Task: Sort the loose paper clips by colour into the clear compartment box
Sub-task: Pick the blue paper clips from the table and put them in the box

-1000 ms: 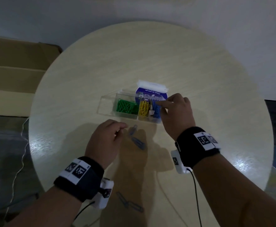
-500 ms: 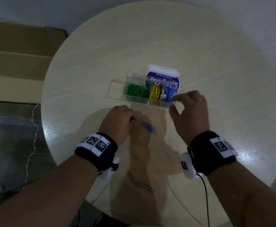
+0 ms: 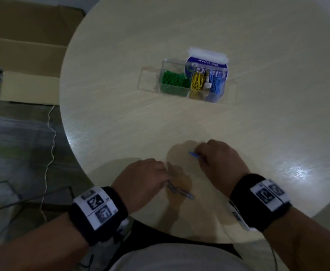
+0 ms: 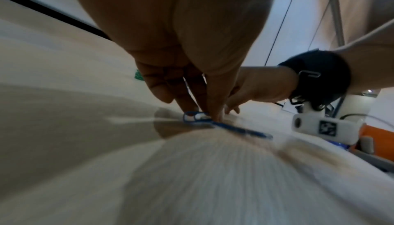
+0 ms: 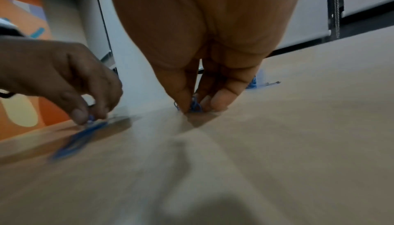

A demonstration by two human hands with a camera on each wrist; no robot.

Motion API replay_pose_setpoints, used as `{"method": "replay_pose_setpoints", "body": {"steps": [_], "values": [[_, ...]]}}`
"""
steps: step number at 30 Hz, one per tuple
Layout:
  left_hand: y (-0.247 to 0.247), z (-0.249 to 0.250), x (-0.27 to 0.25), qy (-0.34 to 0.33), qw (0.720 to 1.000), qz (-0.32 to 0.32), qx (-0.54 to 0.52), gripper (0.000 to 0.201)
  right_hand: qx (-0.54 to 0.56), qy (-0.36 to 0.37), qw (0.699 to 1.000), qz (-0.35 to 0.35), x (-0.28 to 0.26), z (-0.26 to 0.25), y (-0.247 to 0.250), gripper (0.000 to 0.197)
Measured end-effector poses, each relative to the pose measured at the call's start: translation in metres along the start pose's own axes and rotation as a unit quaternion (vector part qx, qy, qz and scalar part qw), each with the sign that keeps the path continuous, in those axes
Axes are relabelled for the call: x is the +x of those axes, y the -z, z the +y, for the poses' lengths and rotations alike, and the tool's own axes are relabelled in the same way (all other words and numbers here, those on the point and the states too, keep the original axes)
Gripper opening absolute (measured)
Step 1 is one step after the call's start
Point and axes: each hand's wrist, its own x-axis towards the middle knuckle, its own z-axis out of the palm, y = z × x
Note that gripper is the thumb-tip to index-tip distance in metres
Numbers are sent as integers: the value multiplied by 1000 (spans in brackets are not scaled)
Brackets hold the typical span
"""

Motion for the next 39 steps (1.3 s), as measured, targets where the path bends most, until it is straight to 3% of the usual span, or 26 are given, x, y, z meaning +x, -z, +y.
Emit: {"method": "replay_pose_setpoints", "body": {"steps": [6,9,14,16,18,20,25,28,31,35,37,39], "values": [[-16,-11,-8,21,1000,19,-2,25,20,15,999,-23,-47,-13,-18,18],[-7,-12,-6,62,998,26,17,14,2,30,998,-54,-53,-22,-24,28],[-4,-3,-12,94,991,-14,95,28,-68,86,992,-64,-57,-33,-31,11],[-7,4,-15,91,988,-19,122,25,-78,73,992,-70,-57,-34,-31,11],[-8,8,-17,68,987,-22,144,5,-79,63,993,-60,-55,-31,-33,8],[-13,11,-20,50,986,-30,154,19,-75,36,995,-58,-51,-27,-33,9],[-9,8,-4,110,984,-62,127,19,-60,-12,996,-60,-45,-15,-24,9],[9,5,30,146,988,-10,40,42,-41,-12,997,-61,-39,-7,-13,3],[44,9,80,155,983,81,-47,35,32,-42,996,-78,-33,3,8,11],[84,17,154,159,959,206,-113,18,128,-110,985,18,-25,25,34,12],[93,19,186,159,948,241,-137,18,171,-139,973,74,-18,34,48,9],[94,21,211,161,945,247,-141,21,194,-152,962,117,-10,41,62,20]]}}
